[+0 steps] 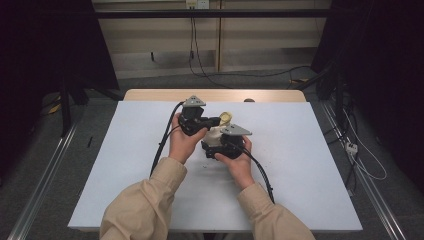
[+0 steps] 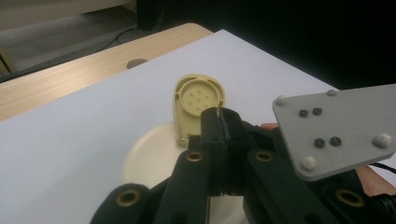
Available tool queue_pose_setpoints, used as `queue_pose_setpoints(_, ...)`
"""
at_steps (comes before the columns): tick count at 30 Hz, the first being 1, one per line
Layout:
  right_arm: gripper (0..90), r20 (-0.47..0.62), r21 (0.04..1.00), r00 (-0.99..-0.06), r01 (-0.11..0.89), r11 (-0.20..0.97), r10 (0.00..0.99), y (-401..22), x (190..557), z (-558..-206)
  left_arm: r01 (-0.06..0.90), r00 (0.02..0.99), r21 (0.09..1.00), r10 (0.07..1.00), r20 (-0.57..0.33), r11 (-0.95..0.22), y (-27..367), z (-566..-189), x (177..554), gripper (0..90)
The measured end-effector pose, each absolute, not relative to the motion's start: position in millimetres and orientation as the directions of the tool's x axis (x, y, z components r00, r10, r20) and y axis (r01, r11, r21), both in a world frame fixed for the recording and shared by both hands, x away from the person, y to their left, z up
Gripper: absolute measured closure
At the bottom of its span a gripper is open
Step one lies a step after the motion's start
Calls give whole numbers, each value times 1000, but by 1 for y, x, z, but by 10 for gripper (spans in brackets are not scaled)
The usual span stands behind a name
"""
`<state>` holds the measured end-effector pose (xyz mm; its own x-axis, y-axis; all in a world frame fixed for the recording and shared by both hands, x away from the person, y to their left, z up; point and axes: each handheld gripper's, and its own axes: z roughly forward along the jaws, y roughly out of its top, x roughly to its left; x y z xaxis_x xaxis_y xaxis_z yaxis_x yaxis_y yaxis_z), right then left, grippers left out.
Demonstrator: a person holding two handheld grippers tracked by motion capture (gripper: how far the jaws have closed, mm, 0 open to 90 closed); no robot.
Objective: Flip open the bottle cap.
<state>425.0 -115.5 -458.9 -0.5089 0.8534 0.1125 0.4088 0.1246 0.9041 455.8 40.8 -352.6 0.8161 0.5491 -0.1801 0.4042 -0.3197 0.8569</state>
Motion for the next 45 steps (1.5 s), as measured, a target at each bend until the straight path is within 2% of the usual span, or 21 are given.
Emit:
queue_pose_setpoints(6, 23, 106, 901, -514, 412, 137, 851, -116, 424, -459, 399, 810, 861, 561, -170, -315, 47, -351, 453, 819)
queue_pose_setpoints(14, 36, 103, 893, -527, 422, 155, 844, -122, 418, -457, 403, 800, 863, 575, -171, -304, 61, -352, 444, 504)
queue_pose_setpoints(18, 37, 98, 886, -539, 430, 173, 837, -126, 410, -456, 419, 792, 862, 580, -192, -287, 74, -355, 438, 369)
queue_pose_setpoints(23, 46, 103, 888, -566, 423, 180, 818, -136, 395, -450, 418, 790, 860, 585, -185, -293, 96, -361, 424, 242)
queue_pose_setpoints(32, 58, 107, 901, -619, 392, 188, 778, -151, 363, -439, 426, 788, 846, 592, -172, -321, 138, -385, 397, 150)
queue_pose_setpoints(45, 66, 92, 902, -613, 385, 195, 785, -209, 318, -435, 461, 743, 841, 641, -191, -283, 203, -420, 369, 110)
